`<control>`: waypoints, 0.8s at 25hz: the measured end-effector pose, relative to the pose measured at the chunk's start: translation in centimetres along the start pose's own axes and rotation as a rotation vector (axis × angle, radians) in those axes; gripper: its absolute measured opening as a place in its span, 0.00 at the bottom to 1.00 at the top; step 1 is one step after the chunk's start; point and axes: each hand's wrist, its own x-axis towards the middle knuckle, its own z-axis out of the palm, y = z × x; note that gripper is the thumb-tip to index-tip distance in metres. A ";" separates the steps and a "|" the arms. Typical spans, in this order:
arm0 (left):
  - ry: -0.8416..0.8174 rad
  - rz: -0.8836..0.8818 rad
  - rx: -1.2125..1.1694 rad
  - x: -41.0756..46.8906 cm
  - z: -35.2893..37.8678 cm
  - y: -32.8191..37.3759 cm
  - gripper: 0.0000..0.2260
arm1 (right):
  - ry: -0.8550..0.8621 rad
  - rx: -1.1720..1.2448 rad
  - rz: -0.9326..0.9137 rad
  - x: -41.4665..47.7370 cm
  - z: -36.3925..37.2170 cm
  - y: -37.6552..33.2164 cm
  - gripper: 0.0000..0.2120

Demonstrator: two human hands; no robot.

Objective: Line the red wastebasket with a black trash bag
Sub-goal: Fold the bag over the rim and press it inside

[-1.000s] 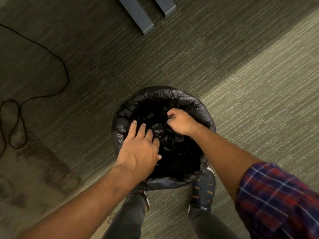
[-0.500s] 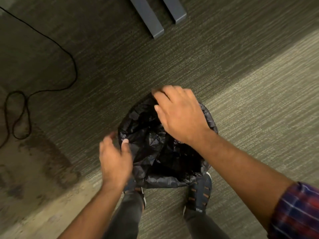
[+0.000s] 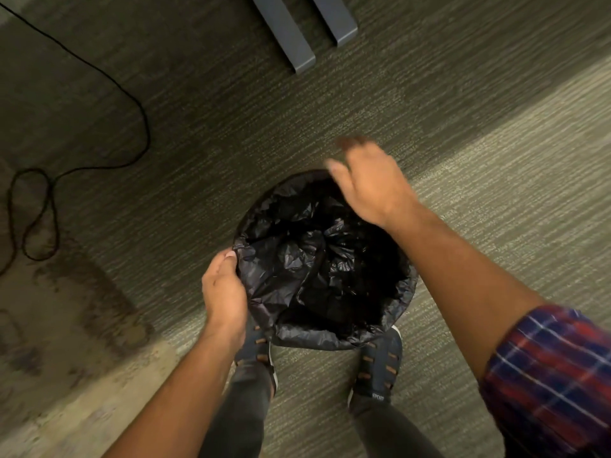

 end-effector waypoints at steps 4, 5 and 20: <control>0.178 -0.054 -0.003 -2.1 -0.8 0.1 0.12 | 0.357 0.149 0.394 -7.5 0.5 2.4 0.27; 0.163 -0.097 -0.014 -2.7 -0.7 -0.3 0.11 | 0.367 0.168 0.502 -9.1 1.3 2.8 0.26; 0.169 -0.184 -0.178 -5.6 0.1 -3.7 0.15 | 0.634 0.736 1.069 -17.8 7.1 2.3 0.25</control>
